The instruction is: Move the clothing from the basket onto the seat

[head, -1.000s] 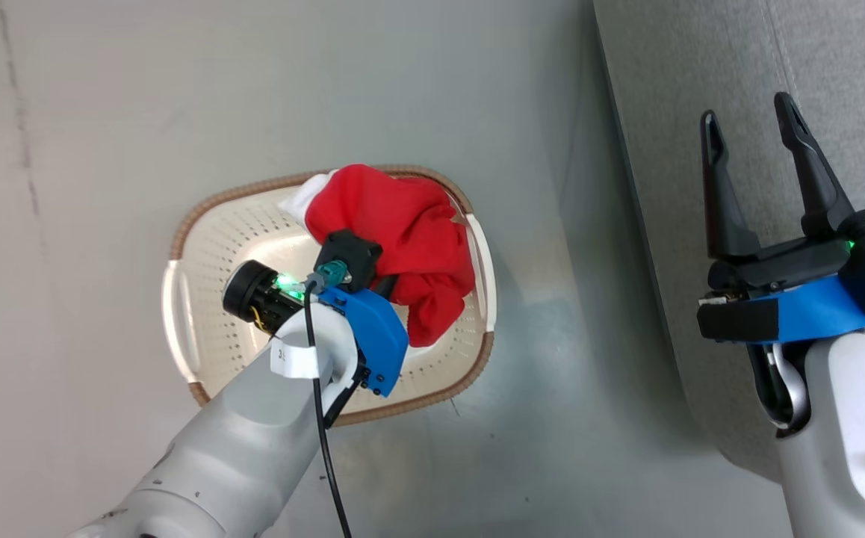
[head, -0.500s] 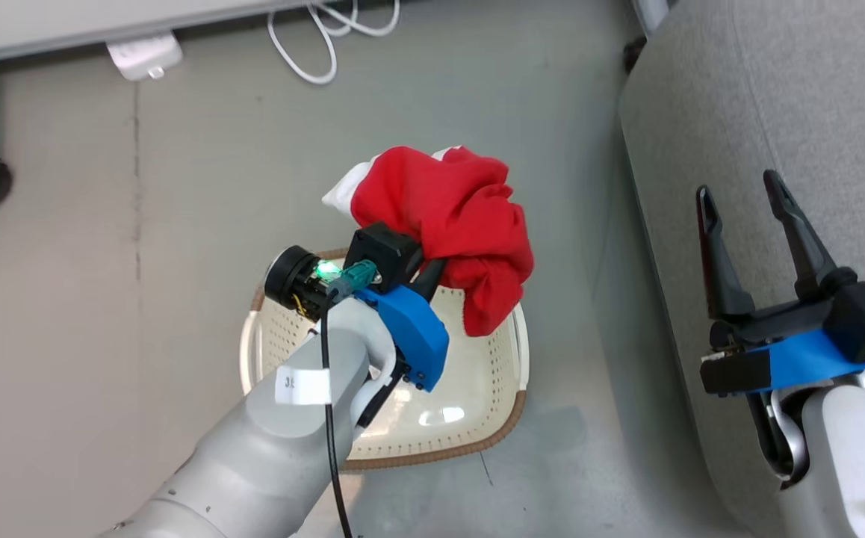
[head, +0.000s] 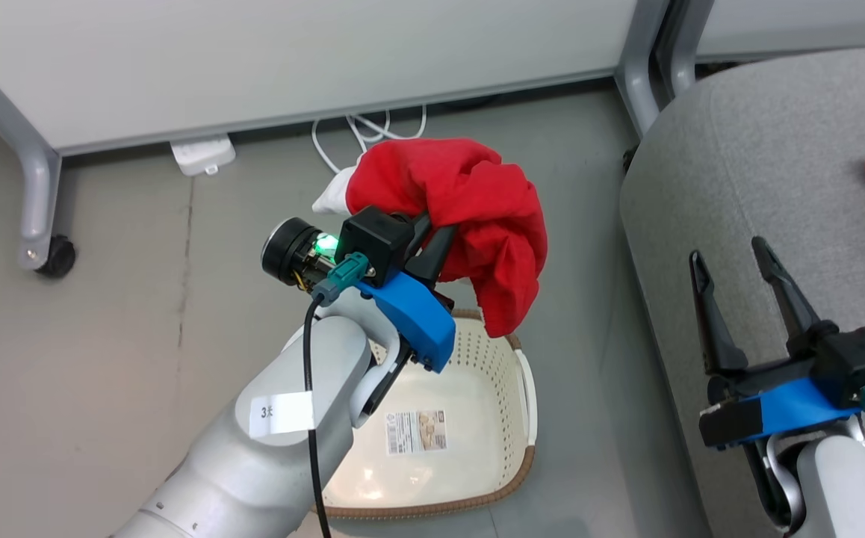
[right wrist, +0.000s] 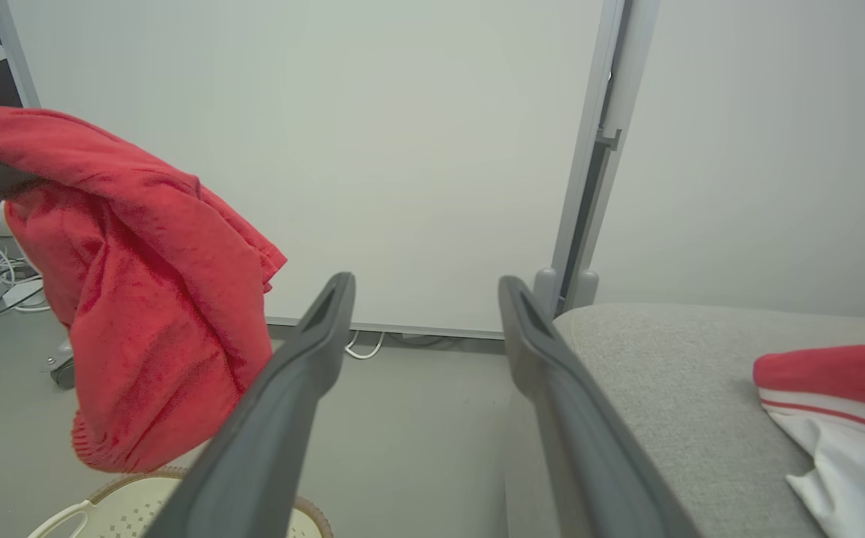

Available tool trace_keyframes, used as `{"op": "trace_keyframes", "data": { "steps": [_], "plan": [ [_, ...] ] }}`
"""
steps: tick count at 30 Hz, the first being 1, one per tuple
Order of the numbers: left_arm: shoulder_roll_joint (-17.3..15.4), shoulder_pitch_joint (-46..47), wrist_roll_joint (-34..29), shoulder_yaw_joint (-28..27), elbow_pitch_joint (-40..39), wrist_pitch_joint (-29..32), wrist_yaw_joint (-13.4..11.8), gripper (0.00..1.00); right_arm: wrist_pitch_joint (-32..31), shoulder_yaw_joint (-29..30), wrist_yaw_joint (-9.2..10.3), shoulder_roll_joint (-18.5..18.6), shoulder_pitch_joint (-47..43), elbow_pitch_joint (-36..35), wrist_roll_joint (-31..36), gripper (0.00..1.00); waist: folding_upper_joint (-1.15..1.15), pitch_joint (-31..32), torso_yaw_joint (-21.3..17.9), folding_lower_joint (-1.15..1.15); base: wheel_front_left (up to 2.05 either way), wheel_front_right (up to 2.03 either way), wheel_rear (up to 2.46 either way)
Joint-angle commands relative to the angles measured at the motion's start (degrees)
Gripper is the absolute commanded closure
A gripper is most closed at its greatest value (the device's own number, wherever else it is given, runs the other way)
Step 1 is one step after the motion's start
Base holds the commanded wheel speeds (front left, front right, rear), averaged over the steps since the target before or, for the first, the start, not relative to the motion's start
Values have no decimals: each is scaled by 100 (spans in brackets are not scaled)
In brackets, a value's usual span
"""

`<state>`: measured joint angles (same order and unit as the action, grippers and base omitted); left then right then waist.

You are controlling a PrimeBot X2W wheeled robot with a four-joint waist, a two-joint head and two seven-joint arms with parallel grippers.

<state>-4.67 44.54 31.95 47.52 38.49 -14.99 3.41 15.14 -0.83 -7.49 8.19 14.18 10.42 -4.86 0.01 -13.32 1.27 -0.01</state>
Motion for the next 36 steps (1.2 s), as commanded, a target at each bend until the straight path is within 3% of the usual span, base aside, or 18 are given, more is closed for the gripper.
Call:
{"op": "trace_keyframes", "data": {
  "steps": [1, 11, 22, 36],
  "plan": [
    [-6, -61, -85, -47, -79, -27, 9, 100, 1, 3, -1, -11, -147, 27, -10, 0, -1, 204, 14, 1, 0, 0, 0],
    [35, -109, -274, -108, -281, -28, 52, 100, 1, 3, -1, -109, -471, 68, 10, 0, -1, 619, 36, 1, 0, 0, 0],
    [46, -117, -329, -119, -298, -28, 54, 100, 1, -166, -1, -110, -494, -43, -14, 0, -1, 679, 69, 1, 0, 0, 0],
    [60, -99, -377, -113, -319, -28, 37, 100, 1, -1381, -1, 68, 38, -117, -55, 0, -1, 590, 64, 1, 0, 0, 0]
  ]
}}
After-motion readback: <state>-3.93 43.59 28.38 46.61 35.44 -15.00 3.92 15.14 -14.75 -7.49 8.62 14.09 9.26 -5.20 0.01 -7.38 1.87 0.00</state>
